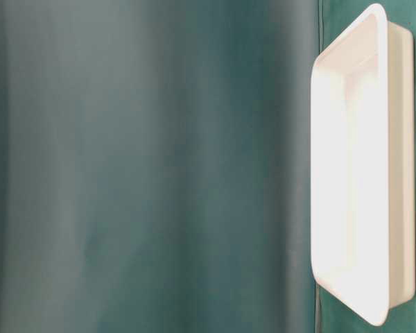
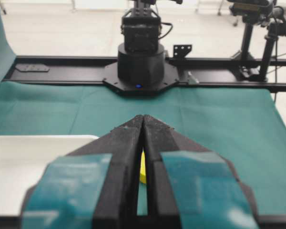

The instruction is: Pick up the tape from a random location and place it into the white case.

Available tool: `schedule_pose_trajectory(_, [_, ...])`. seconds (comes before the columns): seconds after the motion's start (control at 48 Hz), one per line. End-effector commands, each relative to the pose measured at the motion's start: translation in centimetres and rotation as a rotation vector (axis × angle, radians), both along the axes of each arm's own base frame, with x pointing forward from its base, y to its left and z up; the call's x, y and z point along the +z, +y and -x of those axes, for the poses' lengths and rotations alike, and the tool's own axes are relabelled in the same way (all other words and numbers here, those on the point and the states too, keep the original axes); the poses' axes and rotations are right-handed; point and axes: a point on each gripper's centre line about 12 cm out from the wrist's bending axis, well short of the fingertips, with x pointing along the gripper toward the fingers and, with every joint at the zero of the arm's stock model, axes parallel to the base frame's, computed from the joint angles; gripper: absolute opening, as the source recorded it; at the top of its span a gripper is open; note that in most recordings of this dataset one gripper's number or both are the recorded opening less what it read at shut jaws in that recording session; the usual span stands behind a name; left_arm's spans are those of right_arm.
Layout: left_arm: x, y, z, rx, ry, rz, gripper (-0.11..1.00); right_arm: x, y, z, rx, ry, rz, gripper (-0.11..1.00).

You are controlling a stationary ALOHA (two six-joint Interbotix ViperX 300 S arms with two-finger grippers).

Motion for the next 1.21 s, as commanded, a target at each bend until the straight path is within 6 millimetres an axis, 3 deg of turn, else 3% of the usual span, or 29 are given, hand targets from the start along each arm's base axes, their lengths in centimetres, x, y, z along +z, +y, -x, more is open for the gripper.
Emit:
schedule_pose_trajectory(0.0, [0.9,0.1,-0.3,0.004,0.002,-0.008,0.01,0.5,0.0,-0.2,0.0,-0.011,-0.003,0.0])
schedule_pose_trajectory(0.25, [0.8,0.1,-0.4,0.003,0.044,-0.002,0.01,-0.2,0.0,-0.3,-0.001,0.11,-0.017,0.0])
schedule_pose_trajectory(0.458, [0.7,0.1,-0.4,0.003,0.051,0.003,0.01,0.0,0.0,-0.2,-0.002,0.107,-0.029,0.01])
schedule_pose_trajectory(0.562, [0.7,0.1,-0.5,0.003,0.048,0.012,0.09,0.0,0.0,-0.2,-0.002,0.106,-0.029,0.03])
schedule_pose_trajectory(0.624, [0.7,0.1,-0.5,0.003,0.048,0.018,0.21,0.1,0.0,-0.2,-0.002,0.103,-0.029,0.13])
schedule_pose_trajectory(0.853, [0.2,0.0,-0.9,0.0,0.071,0.023,0.85,0.1,0.0,-0.2,-0.002,0.104,-0.031,0.79])
schedule_pose_trajectory(0.895, [0.1,0.0,-1.0,0.0,0.078,0.023,0.93,0.1,0.0,-0.2,0.0,0.104,-0.032,0.87])
schedule_pose_trajectory(0.958, [0.0,0.0,-1.4,0.0,0.091,0.023,0.99,0.2,-0.1,-0.2,-0.003,0.101,-0.033,0.92])
schedule_pose_trajectory(1.187, [-0.2,0.0,-2.2,-0.001,0.117,0.022,0.99,0.2,-0.1,-0.2,-0.006,0.103,-0.031,0.91])
